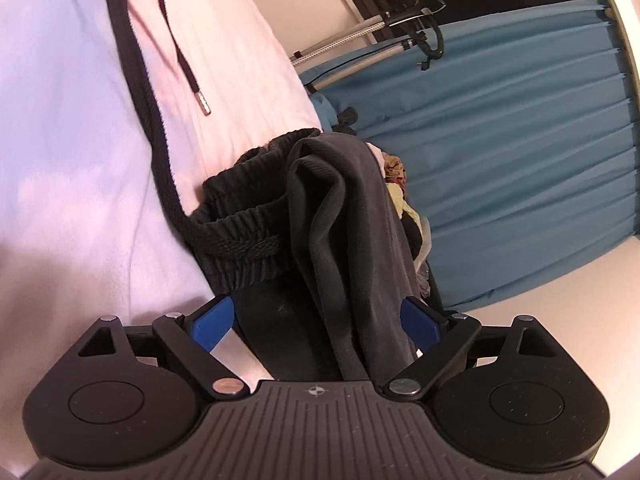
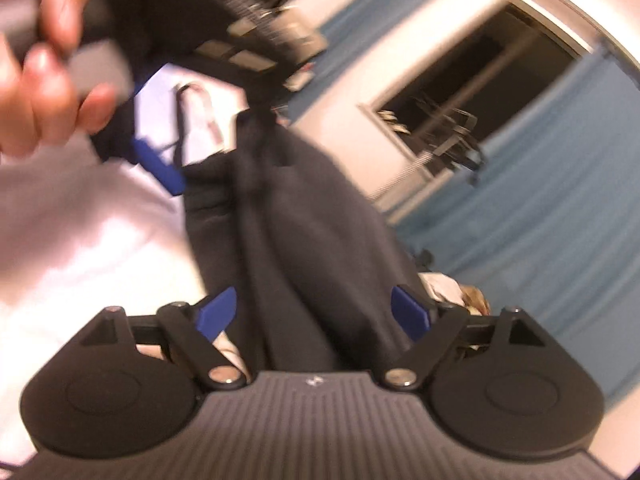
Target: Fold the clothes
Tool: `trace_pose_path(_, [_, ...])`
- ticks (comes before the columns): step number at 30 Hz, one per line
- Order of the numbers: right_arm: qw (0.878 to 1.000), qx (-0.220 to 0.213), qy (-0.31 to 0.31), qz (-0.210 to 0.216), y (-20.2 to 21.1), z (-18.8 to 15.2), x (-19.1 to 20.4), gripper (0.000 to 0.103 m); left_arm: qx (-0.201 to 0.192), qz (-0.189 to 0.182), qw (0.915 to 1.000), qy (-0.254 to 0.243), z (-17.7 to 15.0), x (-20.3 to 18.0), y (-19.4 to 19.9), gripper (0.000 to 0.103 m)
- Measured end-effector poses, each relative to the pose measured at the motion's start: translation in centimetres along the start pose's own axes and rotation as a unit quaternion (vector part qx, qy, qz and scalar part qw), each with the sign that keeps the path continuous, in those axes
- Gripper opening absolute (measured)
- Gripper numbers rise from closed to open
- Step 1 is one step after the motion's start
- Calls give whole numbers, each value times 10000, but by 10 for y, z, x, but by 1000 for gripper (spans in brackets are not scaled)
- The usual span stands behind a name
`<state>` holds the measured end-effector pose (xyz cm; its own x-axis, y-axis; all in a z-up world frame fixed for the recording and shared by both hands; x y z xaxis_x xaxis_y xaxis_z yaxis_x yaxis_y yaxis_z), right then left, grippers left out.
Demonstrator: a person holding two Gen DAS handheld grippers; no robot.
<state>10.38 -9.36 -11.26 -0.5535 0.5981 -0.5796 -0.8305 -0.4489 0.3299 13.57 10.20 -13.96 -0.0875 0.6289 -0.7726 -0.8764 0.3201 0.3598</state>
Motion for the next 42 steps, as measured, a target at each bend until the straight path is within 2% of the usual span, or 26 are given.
trace_pose_path(5, [9994,6,144,301,-34,5,18,89,-50,78,9998,177,-1,8,-9,94])
trace_pose_path(8, [9995,39,156,264,-50,8,29,90,-41,92,9997,221,-2,12,-16,95])
trace_pose_path(9, [9997,49,100,194,-55,10,28,85,-53,83,9997,204,-3,12,-17,95])
trace_pose_path(10, [9999,44,-6,157,-58,12,24,69,-65,74,9998,187,-3,11,-18,96])
trace_pose_path(11, [9998,34,-126,131,-60,14,20,62,-78,60,9998,168,-4,11,-19,96])
trace_pose_path(13, [9993,15,-366,77,-64,18,11,39,-120,-21,9998,139,-3,10,-20,97])
trace_pose_path(16, [9960,-97,-882,-21,-63,26,-7,29,-159,-222,9995,132,-3,7,-25,97])
trace_pose_path(20, [9873,-252,-1563,-110,-59,38,-35,27,-440,-726,9964,-14,0,0,-37,97])
trace_pose_path(26, [9760,-117,-2176,53,-66,37,-48,27,-747,-1017,9915,-329,2,-4,-52,99])
trace_pose_path(29, [9703,39,-2404,262,-73,34,-48,29,-839,-1107,9901,-199,4,0,-49,99])
trace_pose_path(30, [9645,141,-2608,390,-76,32,-49,30,-874,-1152,9894,-116,4,1,-47,99])
trace_pose_path(33, [9324,486,-3497,776,-83,21,-46,31,-846,-1124,9900,-125,5,2,-48,99])
trace_pose_path(34, [9340,502,-3447,792,-86,21,-43,31,-823,-1097,9904,-155,6,2,-49,99])
trace_pose_path(35, [9457,477,-3131,725,-85,24,-36,31,-806,-1071,9908,-185,6,2,-49,99])
trace_pose_path(37, [9758,367,-2112,432,-80,31,-15,31,-804,-1012,9915,-169,9,2,-49,100])
trace_pose_path(38, [9862,315,-1599,284,-77,33,-3,31,-785,-951,9923,-99,11,4,-49,100])
trace_pose_path(40, [9936,254,-1091,169,-74,33,11,31,-749,-816,9938,63,15,8,-51,99])
trace_pose_path(42, [9965,215,-792,132,-70,33,19,31,-714,-508,9961,146,20,13,-53,96])
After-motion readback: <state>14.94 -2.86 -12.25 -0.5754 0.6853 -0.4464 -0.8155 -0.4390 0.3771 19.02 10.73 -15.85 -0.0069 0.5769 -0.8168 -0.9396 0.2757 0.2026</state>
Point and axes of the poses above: each gripper's, at about its wrist camera, not at the fingertips, and y roughly against the way its jaws point, x to its left, z to its top, the point moved 5 cm from there along -y, roughly the way its jaws point, and after that the axes turned 11 degrees about -y, right-handed, at the moved point
